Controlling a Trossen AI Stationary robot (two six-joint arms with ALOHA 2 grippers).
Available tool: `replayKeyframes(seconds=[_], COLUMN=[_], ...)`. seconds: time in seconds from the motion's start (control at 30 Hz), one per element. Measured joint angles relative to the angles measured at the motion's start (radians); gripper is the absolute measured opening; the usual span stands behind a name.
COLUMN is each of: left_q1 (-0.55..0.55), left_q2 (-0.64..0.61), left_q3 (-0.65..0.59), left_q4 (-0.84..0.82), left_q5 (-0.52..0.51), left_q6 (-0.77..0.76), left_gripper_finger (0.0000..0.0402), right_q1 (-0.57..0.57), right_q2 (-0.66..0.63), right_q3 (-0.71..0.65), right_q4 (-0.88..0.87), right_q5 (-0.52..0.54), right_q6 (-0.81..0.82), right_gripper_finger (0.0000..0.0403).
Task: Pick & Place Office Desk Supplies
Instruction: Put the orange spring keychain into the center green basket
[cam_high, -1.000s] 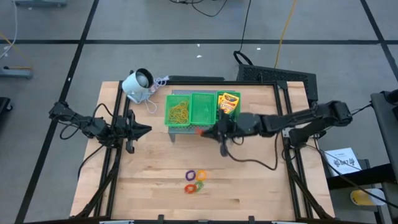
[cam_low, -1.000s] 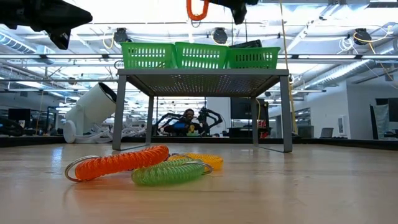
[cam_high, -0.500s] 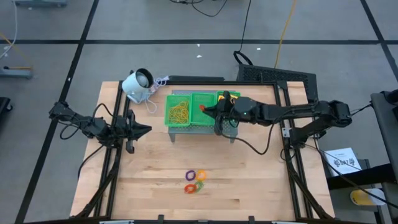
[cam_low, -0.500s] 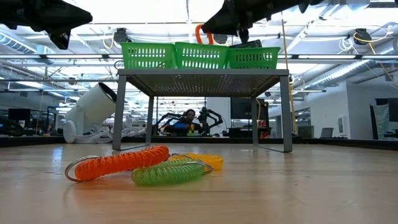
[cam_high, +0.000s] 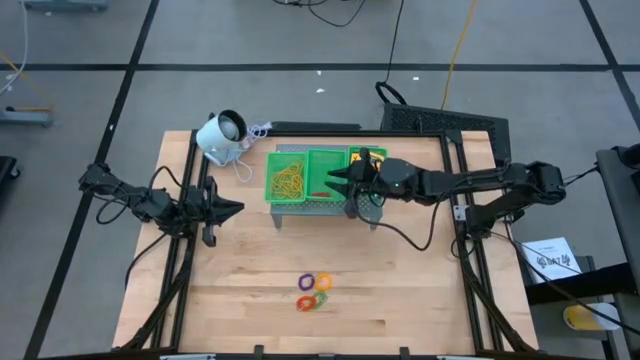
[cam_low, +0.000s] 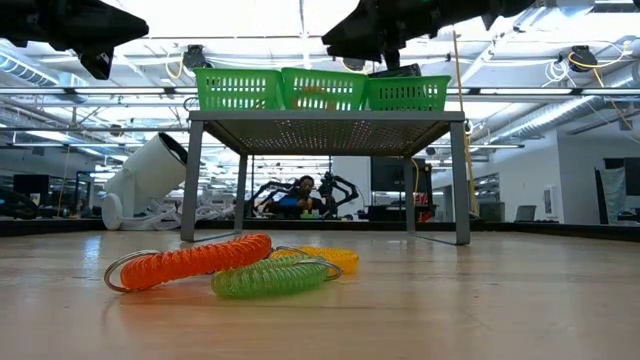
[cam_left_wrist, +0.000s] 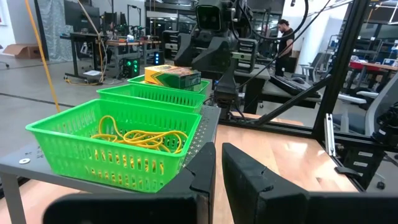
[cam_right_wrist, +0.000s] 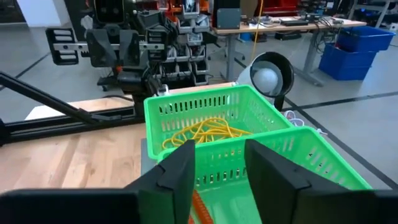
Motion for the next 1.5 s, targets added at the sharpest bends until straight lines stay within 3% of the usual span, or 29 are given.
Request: replayKeyframes(seconds=[0.33,0.43,0.57,0.83,1.1,1.23,1.5], left_q1=[0.000,0.000,0.000,0.000,0.000,0.000,0.000], left_q2=[0.000,0.000,0.000,0.000,0.000,0.000,0.000], left_q3=[0.000,0.000,0.000,0.000,0.000,0.000,0.000], left_q4=[0.000,0.000,0.000,0.000,0.000,0.088,0.172], left_q5=[0.000,0.000,0.000,0.000,0.000,-0.002,-0.006], left_q6=[0.000,0.000,-0.001,-0.001,0.000,0.017,-0.112], left_gripper_finger=[0.0035,0.0035,0.0035,0.0035,0.0035,0.0035,0.0035], right_q1=[0.130,0.209,0.312,0.508,0.546,0.546,0.546], right_q2=[-0.064,-0.121,-0.227,-0.441,-0.528,-0.549,-0.560], right_q3=[-0.001,-0.010,-0.095,-0.418,-0.704,-0.814,-0.908], right_q4=[-0.027,-0.121,-0.112,0.132,0.430,0.554,0.638], right_q5=[-0.182,-0.182,-0.179,0.028,0.031,0.029,0.027], right_q6=[0.033,0.004,-0.003,0.006,0.008,0.074,0.133], right_gripper_finger=[0.0137,0.0126,0.0110,0.0081,0.0070,0.0070,0.0070])
